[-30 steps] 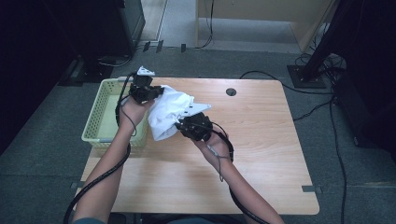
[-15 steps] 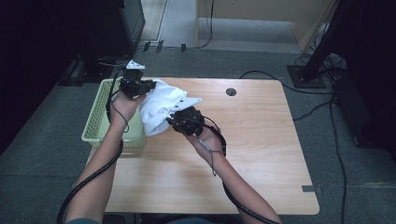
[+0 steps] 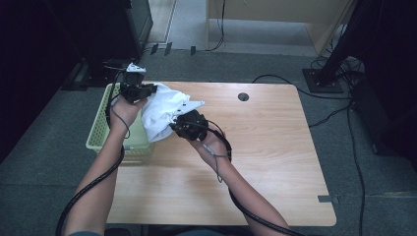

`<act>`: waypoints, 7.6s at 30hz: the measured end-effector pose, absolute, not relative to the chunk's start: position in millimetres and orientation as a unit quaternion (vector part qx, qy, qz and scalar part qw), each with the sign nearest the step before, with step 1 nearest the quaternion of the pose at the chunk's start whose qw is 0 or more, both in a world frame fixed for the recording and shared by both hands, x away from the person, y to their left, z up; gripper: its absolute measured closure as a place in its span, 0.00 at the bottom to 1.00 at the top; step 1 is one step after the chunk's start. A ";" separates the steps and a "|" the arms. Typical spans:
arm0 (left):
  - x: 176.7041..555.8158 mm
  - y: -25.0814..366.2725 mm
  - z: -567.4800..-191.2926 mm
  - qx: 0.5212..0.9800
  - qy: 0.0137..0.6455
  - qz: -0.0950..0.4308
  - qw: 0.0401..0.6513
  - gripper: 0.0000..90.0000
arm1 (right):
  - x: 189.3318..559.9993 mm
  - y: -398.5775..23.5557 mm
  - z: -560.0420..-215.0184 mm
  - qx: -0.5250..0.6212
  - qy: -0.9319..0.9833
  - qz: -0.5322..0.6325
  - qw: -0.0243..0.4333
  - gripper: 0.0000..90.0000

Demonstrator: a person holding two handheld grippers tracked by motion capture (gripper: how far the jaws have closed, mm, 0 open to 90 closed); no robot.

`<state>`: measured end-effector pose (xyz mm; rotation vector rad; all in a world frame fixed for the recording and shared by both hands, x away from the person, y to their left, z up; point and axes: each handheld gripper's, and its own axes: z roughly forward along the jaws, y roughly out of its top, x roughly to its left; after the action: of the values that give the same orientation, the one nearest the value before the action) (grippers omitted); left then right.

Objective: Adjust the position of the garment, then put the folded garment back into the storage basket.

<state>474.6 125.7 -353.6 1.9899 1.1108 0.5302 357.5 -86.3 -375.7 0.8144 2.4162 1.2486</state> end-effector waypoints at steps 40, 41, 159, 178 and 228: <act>509.2 194.3 -399.7 0.753 0.482 0.212 0.395 0.94 | 408.6 -19.4 -424.6 0.280 0.851 0.433 0.100 0.92; 510.7 195.2 -400.5 0.753 0.483 0.209 0.396 0.94 | 409.3 -18.0 -424.8 0.280 0.851 0.433 0.101 0.92; 524.4 221.5 -449.8 0.772 0.524 0.192 0.306 0.24 | 433.8 13.7 -446.5 0.247 0.853 0.460 0.029 0.22; 501.1 222.6 -437.2 0.772 0.509 0.195 0.326 0.24 | 424.3 -2.2 -444.3 0.230 0.859 0.457 0.029 0.22; 463.1 191.4 -432.6 0.771 0.493 0.183 0.359 0.01 | 415.8 -63.6 -460.0 0.237 0.856 0.458 0.029 0.21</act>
<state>463.1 191.4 -432.6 1.9886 1.2703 0.4726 415.8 -63.6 -460.0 0.7301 2.6414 1.4133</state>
